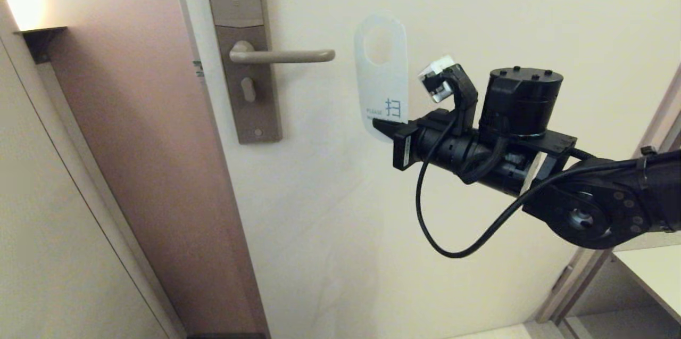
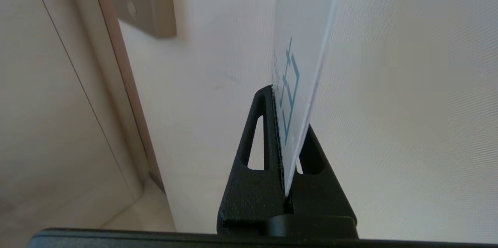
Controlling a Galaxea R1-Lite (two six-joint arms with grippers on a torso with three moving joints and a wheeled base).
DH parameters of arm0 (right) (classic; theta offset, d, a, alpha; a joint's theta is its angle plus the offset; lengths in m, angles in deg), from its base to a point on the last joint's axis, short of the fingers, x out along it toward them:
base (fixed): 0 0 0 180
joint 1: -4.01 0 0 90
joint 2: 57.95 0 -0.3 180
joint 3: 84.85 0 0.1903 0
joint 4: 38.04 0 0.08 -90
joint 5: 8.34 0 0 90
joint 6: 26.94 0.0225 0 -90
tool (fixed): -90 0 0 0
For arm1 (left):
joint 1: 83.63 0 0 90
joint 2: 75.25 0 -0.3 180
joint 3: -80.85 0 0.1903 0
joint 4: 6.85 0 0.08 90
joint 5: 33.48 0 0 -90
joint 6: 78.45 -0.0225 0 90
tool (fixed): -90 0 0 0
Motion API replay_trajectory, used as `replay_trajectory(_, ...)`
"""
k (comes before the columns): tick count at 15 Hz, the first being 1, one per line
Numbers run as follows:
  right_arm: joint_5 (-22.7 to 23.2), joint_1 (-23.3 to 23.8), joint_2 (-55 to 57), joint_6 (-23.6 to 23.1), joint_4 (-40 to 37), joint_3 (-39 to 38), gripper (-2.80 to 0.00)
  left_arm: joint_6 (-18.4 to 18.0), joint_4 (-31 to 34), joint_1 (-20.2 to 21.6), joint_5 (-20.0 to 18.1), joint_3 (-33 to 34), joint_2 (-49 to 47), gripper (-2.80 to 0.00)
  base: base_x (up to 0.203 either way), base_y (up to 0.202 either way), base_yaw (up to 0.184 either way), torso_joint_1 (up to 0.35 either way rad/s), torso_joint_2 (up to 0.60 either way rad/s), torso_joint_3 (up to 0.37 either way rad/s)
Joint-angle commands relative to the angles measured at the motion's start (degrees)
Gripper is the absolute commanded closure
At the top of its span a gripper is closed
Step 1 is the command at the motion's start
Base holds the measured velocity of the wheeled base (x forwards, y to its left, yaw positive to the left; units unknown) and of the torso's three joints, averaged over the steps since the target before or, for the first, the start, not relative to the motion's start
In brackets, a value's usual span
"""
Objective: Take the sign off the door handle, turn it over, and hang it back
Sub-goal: Hang the sign back with the other side facing out
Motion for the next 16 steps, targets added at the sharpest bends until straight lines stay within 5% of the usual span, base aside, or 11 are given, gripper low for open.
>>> replay_trajectory(1,0.1,-0.1,1.6,-0.1,0.2,0.5,0.00,0.0,-0.1,0.0,0.0,0.0,-0.1,0.00,0.000,0.000,0.000,0.000,0.00,0.000)
replay_trajectory(16,0.1,-5.1,4.1,0.0,0.1,5.5,0.00,-0.1,-0.1,0.0,0.0,0.0,-0.1,0.00,0.000,0.000,0.000,0.000,0.00,0.000)
